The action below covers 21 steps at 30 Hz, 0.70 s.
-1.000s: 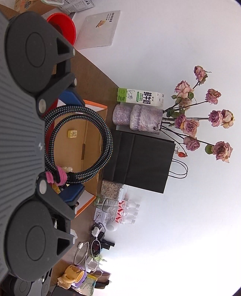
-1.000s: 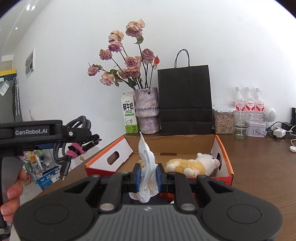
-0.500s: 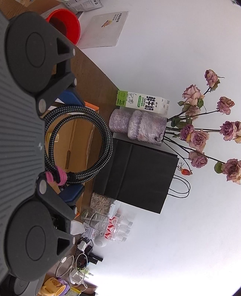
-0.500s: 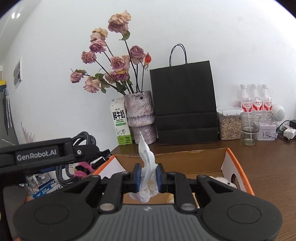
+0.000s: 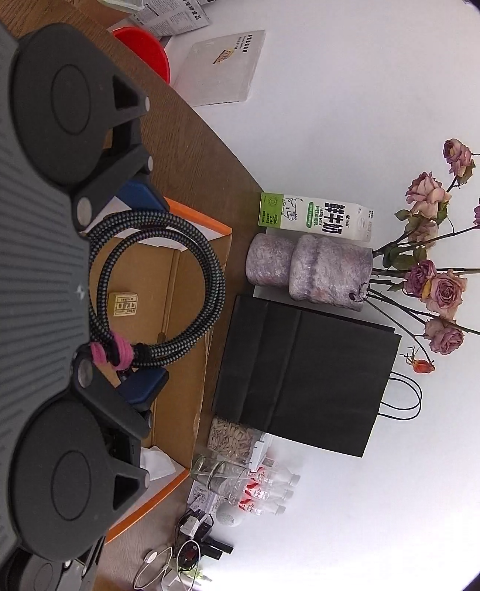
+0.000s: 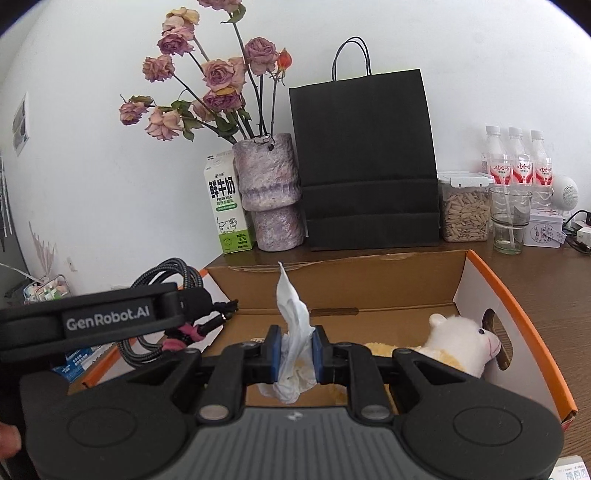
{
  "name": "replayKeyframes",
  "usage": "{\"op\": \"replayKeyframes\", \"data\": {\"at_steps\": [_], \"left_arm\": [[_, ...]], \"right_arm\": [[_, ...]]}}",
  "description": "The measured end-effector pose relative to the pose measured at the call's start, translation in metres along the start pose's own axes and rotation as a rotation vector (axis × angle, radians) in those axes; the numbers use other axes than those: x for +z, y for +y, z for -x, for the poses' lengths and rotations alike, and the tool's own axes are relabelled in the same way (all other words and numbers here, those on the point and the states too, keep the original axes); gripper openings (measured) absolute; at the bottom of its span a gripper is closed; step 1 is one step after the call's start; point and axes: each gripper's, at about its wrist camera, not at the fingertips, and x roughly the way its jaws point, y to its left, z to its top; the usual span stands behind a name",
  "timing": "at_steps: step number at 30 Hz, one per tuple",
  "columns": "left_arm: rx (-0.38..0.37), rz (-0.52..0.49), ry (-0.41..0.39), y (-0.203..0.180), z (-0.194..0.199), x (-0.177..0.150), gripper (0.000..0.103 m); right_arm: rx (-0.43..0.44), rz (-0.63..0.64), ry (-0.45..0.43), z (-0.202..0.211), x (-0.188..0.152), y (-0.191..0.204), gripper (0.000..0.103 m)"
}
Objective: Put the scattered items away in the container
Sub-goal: 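Carry tissue and cable over the box and open both tools to drop them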
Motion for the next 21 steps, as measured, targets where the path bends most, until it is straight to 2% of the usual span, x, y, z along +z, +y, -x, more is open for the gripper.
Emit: {"op": "replayKeyframes", "data": {"at_steps": [8,11,12,13,14,15,16,18,21], "left_arm": [[0.008,-0.003,0.029,-0.001,-0.006,-0.004,0.089],[0.015,-0.013,0.034,-0.002,-0.006,-0.004,0.09],[0.019,-0.018,0.034,-0.003,-0.006,-0.004,0.09],[0.025,-0.024,0.028,-0.004,-0.005,-0.004,0.095],[0.03,-0.029,0.021,-0.005,-0.003,-0.004,0.101],[0.038,-0.034,0.006,-0.006,0.0,-0.005,0.103],[0.049,-0.034,-0.014,-0.007,0.003,-0.006,0.103],[0.051,-0.035,-0.034,-0.008,0.007,-0.006,0.103],[0.044,-0.028,-0.039,-0.007,0.011,-0.006,0.103]], "right_arm": [[-0.003,-0.005,0.004,0.001,-0.002,0.0,0.016],[-0.02,-0.004,0.002,0.001,-0.003,0.0,0.026],[-0.024,-0.002,0.004,0.001,-0.003,0.0,0.035],[-0.023,-0.003,0.009,0.002,-0.004,0.0,0.049],[-0.023,-0.005,0.011,0.002,-0.004,-0.001,0.058],[-0.029,-0.005,0.008,0.003,-0.004,-0.001,0.073],[-0.038,0.0,0.0,0.004,-0.005,0.0,0.083],[-0.062,0.011,-0.016,0.008,-0.005,0.002,0.09],[-0.066,0.012,-0.023,0.011,-0.005,0.002,0.091]]}}
